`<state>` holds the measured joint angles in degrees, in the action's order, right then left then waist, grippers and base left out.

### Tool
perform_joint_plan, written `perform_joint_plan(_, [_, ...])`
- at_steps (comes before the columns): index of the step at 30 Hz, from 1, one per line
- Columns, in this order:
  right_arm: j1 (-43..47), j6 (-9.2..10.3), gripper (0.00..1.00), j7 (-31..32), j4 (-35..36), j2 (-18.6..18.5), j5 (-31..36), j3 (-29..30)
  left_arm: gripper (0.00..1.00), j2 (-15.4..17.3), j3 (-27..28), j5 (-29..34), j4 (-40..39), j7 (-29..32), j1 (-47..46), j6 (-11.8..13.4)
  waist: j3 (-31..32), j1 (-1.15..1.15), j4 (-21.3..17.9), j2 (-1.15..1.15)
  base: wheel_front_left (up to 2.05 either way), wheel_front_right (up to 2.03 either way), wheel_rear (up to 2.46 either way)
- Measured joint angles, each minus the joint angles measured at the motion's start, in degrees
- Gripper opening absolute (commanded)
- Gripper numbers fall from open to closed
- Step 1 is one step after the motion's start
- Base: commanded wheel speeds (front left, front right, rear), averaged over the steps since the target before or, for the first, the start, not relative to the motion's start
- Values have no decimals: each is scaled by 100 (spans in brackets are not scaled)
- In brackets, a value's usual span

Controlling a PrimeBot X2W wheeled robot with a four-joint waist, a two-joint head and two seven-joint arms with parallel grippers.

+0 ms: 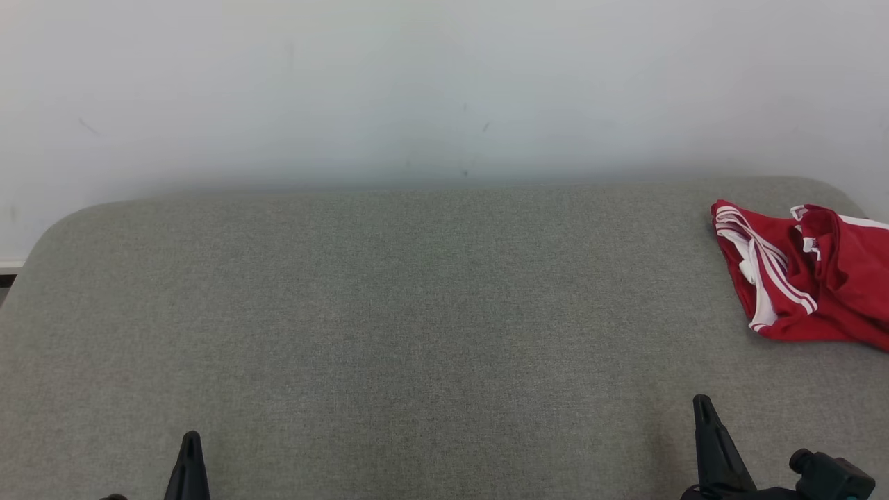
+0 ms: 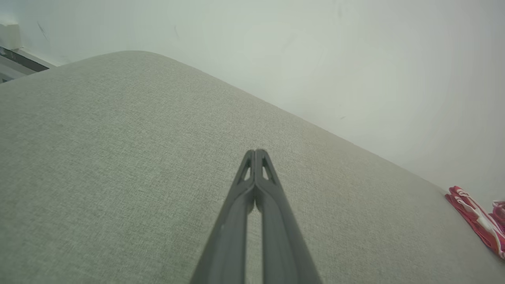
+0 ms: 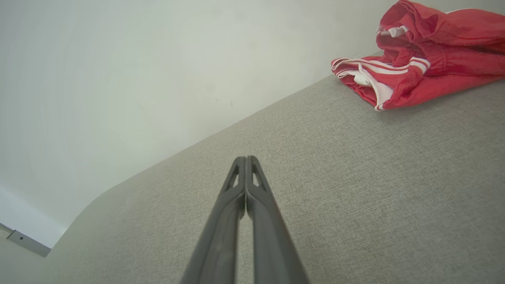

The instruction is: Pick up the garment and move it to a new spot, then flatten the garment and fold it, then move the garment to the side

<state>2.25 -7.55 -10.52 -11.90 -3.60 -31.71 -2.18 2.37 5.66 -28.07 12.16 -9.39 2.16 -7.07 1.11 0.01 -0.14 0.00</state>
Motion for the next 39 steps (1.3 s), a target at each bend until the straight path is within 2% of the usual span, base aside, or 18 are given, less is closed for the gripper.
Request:
perform_joint_plan(20, [-217,0,0,393,-45,-46,-1714,131,0,4,14,-1747,45,434,-209,-1,-24,0,3,0,0,0,0])
perform_joint_plan(39, [-354,0,0,695,-87,-63,-2983,260,0,12,33,-3002,91,750,-360,-3,-46,0,5,0,0,0,0])
